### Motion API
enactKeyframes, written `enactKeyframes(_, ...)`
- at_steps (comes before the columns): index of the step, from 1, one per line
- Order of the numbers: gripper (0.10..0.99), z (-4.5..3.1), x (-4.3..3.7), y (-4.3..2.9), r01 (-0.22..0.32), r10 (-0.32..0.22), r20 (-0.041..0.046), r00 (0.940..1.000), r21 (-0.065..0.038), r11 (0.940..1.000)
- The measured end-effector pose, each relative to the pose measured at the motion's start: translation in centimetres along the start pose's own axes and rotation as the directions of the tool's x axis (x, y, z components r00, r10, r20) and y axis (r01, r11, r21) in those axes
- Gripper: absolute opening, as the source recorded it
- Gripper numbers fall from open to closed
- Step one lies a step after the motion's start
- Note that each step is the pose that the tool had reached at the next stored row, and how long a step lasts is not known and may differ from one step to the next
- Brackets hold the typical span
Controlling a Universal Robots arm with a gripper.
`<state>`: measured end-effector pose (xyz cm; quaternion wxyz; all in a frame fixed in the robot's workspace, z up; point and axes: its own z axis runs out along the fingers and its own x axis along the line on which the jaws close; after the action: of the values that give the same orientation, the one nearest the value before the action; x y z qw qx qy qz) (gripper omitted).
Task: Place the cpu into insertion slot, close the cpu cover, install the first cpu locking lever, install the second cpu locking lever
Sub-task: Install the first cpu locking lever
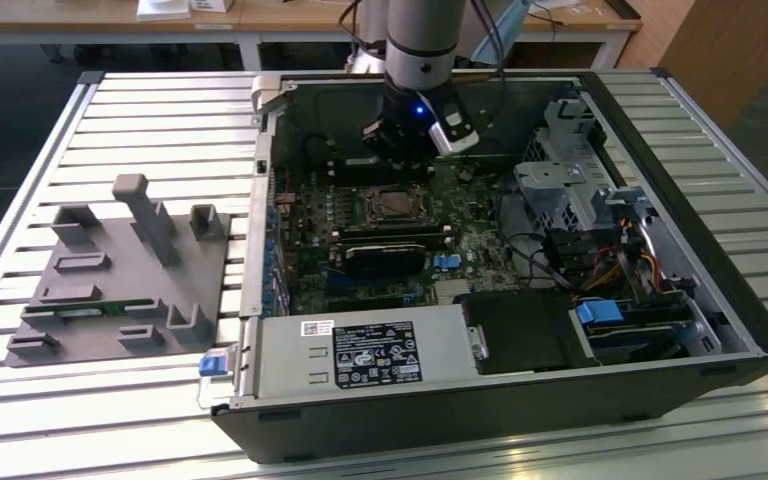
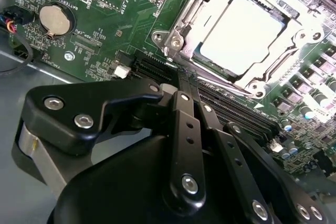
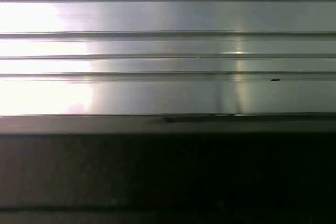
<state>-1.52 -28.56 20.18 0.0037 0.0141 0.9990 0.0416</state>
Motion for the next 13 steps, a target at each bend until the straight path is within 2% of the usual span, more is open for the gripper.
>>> enactKeyframes(13,0.106,0.33,-0.01,-0.03,0.000,0.000,-0.0037,1.0000,0.010,1.0000)
